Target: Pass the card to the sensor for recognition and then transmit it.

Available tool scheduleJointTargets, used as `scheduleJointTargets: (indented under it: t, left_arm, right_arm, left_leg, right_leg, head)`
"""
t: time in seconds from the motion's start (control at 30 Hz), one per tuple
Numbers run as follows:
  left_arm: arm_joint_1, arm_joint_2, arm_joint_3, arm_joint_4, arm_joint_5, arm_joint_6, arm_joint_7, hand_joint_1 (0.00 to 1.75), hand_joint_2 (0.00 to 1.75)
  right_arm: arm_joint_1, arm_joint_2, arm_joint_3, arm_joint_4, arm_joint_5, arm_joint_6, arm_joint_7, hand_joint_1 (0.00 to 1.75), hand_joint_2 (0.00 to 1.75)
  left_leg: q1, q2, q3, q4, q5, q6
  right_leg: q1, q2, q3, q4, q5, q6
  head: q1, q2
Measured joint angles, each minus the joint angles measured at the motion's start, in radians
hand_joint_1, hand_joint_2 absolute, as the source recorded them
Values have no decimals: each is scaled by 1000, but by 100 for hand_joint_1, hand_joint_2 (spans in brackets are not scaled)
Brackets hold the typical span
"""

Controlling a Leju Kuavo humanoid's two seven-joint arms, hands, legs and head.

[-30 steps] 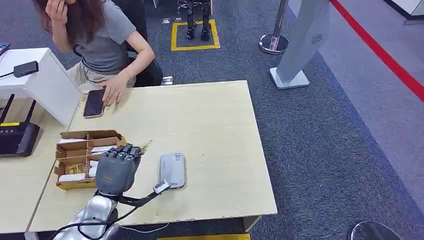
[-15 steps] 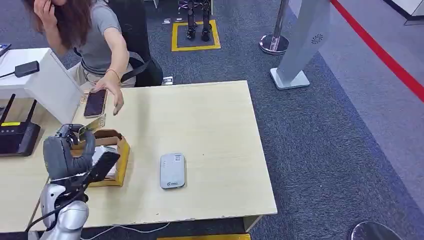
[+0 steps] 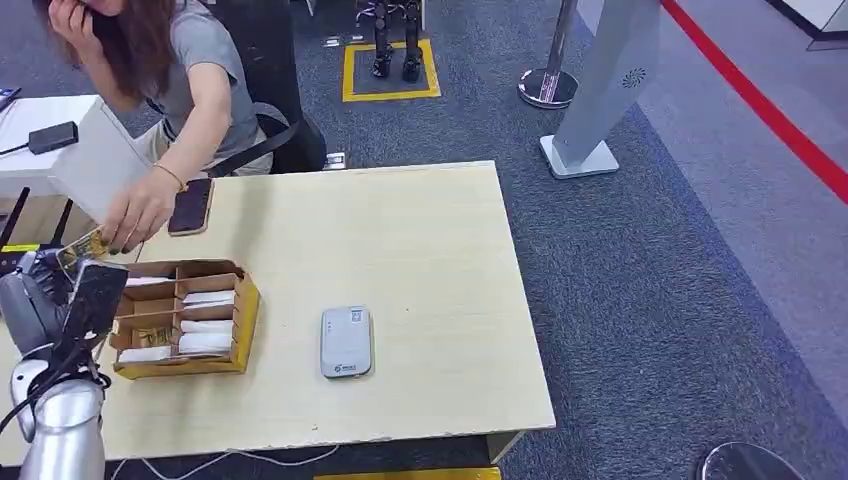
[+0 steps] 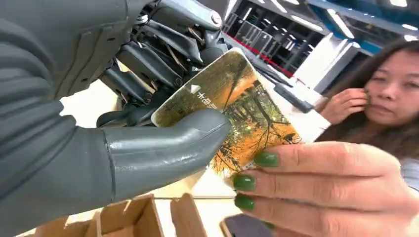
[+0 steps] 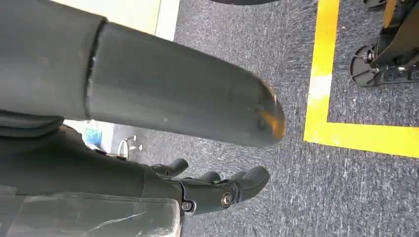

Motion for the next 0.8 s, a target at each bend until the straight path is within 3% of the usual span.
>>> scheduleJointTargets:
  t: [0.37,0.4,0.43,0.8]
  left_arm:
    - [-11,0,16,34,5,2,-2,175,175]
    - [-11,0,16,36,8,2,-3,140,175]
    - [-11,0,16,38,10,2,-3,0,175]
    - [14,11,35,40,75,13,-42,0,175]
  right_arm:
    - [0,6,0,0,0,0,5,0,0]
    - [0,6,0,0,0,0,6,0,0]
    - [0,6,0,0,0,1,6,0,0]
    - [0,6,0,0,2,0,9,0,0]
  left_leg:
    - [0,1,0,0,0,0]
    - [0,1,0,0,0,0]
    - [0,1,0,0,0,0]
    - [0,1,0,0,0,0]
  right_leg:
    - [0,0,0,0,0,0]
    - [0,0,0,0,0,0]
    - [0,0,0,0,0,0]
    - [0,0,0,0,0,0]
  head:
    - [0,0]
    - [0,0]
    - [0,0]
    - [0,0]
